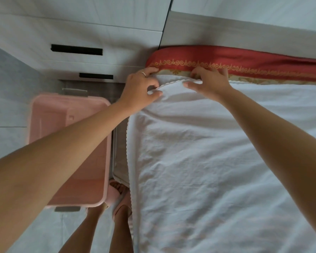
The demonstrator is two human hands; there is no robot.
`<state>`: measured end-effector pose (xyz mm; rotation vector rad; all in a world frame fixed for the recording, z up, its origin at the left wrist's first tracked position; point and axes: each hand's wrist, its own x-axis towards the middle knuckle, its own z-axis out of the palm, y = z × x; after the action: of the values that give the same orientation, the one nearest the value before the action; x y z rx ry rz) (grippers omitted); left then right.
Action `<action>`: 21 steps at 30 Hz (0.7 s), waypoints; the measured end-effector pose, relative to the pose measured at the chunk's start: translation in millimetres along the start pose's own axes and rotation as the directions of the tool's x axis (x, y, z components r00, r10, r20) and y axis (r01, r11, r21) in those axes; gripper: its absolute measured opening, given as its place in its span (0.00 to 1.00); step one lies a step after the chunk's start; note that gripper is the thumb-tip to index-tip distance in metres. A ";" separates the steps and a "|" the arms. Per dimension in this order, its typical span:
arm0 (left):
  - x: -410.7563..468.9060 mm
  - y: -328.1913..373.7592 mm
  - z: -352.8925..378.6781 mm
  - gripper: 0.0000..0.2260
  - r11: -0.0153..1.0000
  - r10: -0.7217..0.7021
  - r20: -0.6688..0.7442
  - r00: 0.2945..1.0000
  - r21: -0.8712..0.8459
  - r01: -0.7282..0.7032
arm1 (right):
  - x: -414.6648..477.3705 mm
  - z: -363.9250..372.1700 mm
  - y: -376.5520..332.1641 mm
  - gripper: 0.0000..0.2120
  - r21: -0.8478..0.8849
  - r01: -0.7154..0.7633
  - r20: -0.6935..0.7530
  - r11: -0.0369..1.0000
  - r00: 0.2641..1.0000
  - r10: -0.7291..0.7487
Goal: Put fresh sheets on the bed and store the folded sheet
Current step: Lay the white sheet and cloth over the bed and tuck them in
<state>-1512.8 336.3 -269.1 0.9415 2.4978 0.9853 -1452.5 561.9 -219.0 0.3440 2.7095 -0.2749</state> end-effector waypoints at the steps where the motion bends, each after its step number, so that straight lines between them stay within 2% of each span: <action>1: 5.1 1.5 -2.7 0.10 0.999 0.009 0.005 1.000 0.037 -0.010 | 1.2 -4.0 -0.1 0.20 0.014 -0.018 0.037 1.000 0.999 0.017; 3: 16.5 5.4 -10.2 0.07 0.996 0.037 0.068 0.997 0.075 -0.043 | 5.7 -13.4 -1.5 0.15 0.016 -0.012 0.104 1.000 0.995 0.011; 4: 22.7 6.8 -14.9 0.07 0.997 0.043 0.146 0.988 0.063 -0.052 | 8.3 -17.8 -2.7 0.12 0.014 0.000 0.116 1.000 0.993 -0.002; 6: 34.1 10.2 -27.4 0.05 0.996 0.025 0.317 0.948 0.073 -0.051 | 12.7 -20.9 -6.3 0.12 0.018 0.022 0.081 1.000 0.996 -0.023; 7: 40.4 12.0 -32.3 0.04 0.993 0.025 0.345 0.938 0.098 -0.063 | 13.4 -20.1 -6.6 0.13 0.016 0.023 0.026 1.000 0.999 -0.023; 9: 47.5 10.6 -39.1 0.04 0.988 0.017 0.307 0.951 0.143 -0.063 | 10.8 -12.2 -8.8 0.13 0.003 0.013 -0.162 1.000 0.987 -0.012; 11: 48.6 8.2 -36.6 0.02 0.984 -0.007 0.237 0.971 0.174 -0.035 | 2.3 2.0 -7.7 0.13 -0.006 -0.009 -0.362 1.000 0.932 0.006; 13: 42.3 4.7 -27.1 0.03 0.981 -0.045 0.129 0.991 0.193 0.019 | -9.1 18.7 -7.5 0.18 0.018 -0.054 -0.463 0.998 0.884 0.056; 15: 34.7 4.3 -18.2 0.05 0.977 -0.110 -0.009 0.994 0.182 0.110 | -20.6 33.1 -10.5 0.24 0.113 -0.176 -0.453 0.978 0.867 0.209; 17: 29.9 6.0 -11.5 0.07 0.961 -0.114 -0.104 0.988 0.242 0.136 | -33.0 45.1 -12.7 0.28 0.221 -0.292 -0.368 0.931 0.859 0.357; 19: 26.6 10.5 -5.2 0.12 0.925 0.018 -0.120 0.993 0.379 0.029 | -42.1 57.0 -6.8 0.31 0.239 -0.339 -0.257 0.910 0.881 0.396; 21: 20.0 17.6 3.5 0.20 0.879 0.213 -0.016 0.977 0.441 -0.184 | -44.0 66.5 5.4 0.34 0.198 -0.376 -0.126 0.905 0.906 0.404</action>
<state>-1517.8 361.1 -260.1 1.3389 2.7809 0.5094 -1388.0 542.4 -262.0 0.9873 2.6991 -0.3737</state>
